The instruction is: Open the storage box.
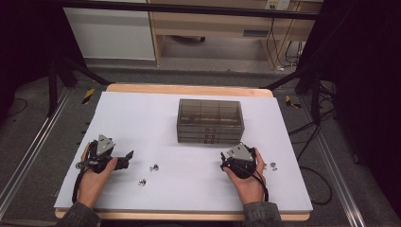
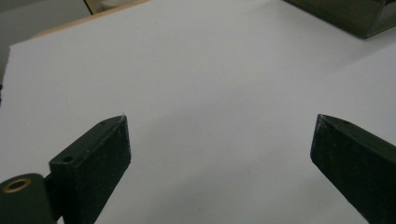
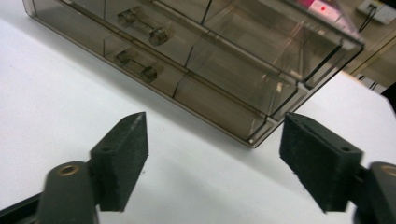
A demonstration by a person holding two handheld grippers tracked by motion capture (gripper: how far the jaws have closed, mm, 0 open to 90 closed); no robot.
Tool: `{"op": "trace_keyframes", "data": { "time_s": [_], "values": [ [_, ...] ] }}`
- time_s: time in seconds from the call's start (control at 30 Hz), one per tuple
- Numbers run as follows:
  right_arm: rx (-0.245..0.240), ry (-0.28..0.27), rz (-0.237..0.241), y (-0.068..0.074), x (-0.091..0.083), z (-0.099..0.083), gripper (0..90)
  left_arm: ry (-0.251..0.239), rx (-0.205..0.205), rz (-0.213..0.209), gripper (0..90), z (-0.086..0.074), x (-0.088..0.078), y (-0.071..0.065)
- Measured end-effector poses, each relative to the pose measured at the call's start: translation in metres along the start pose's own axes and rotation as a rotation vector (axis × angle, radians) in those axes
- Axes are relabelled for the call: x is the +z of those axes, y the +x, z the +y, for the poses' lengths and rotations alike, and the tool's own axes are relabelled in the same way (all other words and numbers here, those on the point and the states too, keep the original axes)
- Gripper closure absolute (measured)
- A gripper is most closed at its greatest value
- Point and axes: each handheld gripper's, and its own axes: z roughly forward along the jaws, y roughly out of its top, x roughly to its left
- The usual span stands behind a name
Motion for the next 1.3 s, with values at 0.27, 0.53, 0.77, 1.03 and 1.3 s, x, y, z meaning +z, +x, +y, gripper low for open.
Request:
{"op": "trace_keyframes", "data": {
  "time_s": [0.27, 0.53, 0.77, 1.03, 1.3],
  "values": [
    [-0.154, -0.016, -0.090, 0.010, -0.007, 0.010, 35.9, -0.044, -0.017, -0.014, 7.0, -0.001, -0.006, 0.008],
    [-0.346, -0.011, -0.159, 0.027, -0.010, 0.019, 44.5, -0.095, -0.035, 0.002, 6.4, -0.001, -0.012, 0.013],
    [-0.514, -0.025, -0.197, 0.043, -0.009, 0.028, 51.5, -0.096, -0.033, 0.034, 6.1, -0.004, -0.011, 0.018],
    [-0.663, -0.035, -0.206, 0.056, -0.008, 0.036, 60.2, -0.092, -0.015, 0.033, 8.1, 0.000, -0.014, 0.015],
    [-0.752, -0.023, -0.218, 0.058, -0.005, 0.043, 63.7, -0.125, -0.020, 0.017, 3.2, -0.001, -0.018, 0.020]
  ]
}}
